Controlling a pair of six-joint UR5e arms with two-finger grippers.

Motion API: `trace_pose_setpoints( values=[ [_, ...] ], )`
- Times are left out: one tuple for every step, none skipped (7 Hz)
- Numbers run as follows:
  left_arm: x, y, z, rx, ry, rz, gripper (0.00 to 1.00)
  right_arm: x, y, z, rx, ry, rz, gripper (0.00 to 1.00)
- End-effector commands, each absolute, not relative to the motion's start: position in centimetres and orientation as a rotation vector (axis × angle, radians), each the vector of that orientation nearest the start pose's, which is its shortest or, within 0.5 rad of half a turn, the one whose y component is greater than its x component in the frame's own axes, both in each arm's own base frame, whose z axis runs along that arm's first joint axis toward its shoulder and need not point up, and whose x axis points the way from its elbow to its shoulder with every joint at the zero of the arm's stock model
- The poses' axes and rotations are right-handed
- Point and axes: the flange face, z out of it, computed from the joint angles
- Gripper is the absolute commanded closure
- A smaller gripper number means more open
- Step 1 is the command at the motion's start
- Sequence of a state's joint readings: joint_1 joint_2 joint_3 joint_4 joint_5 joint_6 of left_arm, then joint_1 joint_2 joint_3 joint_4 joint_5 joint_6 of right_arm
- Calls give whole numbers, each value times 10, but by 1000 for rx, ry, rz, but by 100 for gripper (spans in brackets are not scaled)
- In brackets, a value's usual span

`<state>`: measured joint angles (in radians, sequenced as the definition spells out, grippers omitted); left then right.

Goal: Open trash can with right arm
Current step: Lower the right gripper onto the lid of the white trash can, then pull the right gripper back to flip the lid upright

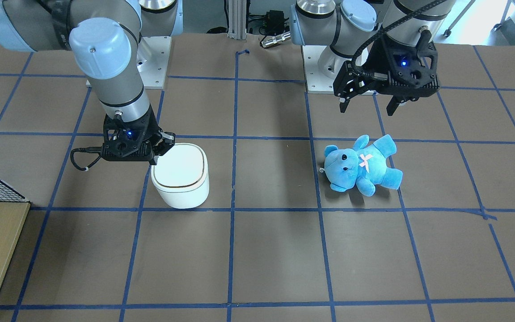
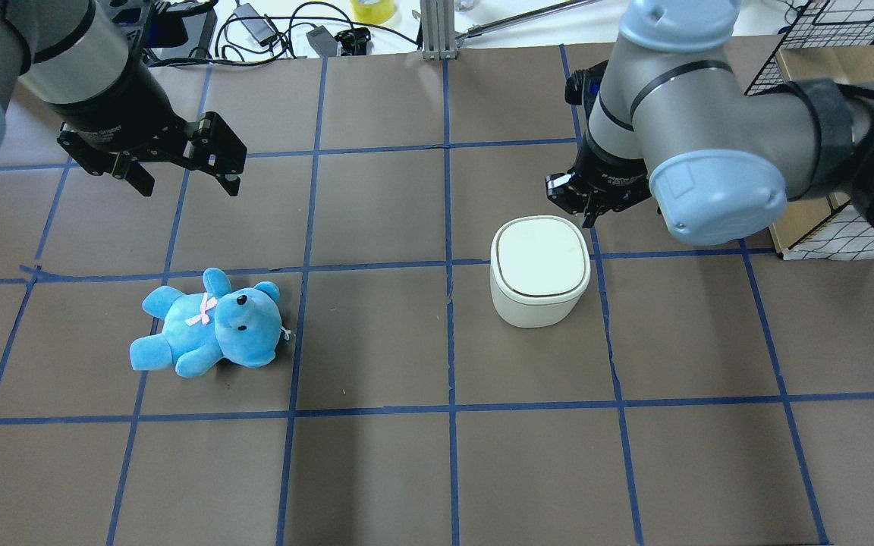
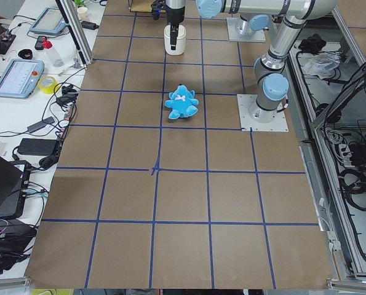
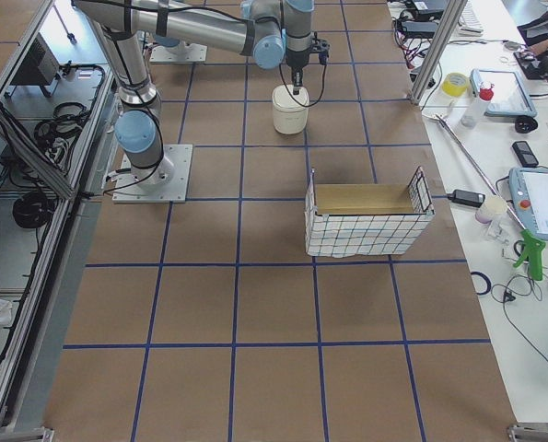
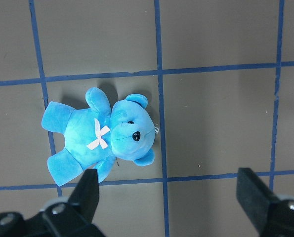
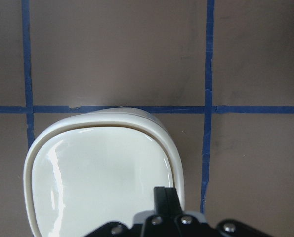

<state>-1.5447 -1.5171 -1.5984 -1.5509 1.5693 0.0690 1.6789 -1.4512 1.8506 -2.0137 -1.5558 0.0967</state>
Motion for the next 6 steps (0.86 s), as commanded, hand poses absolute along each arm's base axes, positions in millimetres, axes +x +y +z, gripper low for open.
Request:
trace_pose_setpoints(
  values=[
    [-121,-477,502,67,3138,-72,0,192,-498,305,-24,3120,-45,90],
    [-121,-477,502,67,3139,-72,0,194,-495,302,-31,3120,-37,89],
    [-121,-477,502,67,3139,-72,0,194,-496,303,-39,3120,-45,87],
    [-121,-477,502,67,3139,-72,0,194,-501,316,-23,3116,-89,56],
    [-121,-477,502,67,3139,-72,0,196,-513,346,-26,3093,-238,1],
    [-121,-477,502,67,3139,-72,0,196,-514,391,-27,3075,-363,0]
  ],
)
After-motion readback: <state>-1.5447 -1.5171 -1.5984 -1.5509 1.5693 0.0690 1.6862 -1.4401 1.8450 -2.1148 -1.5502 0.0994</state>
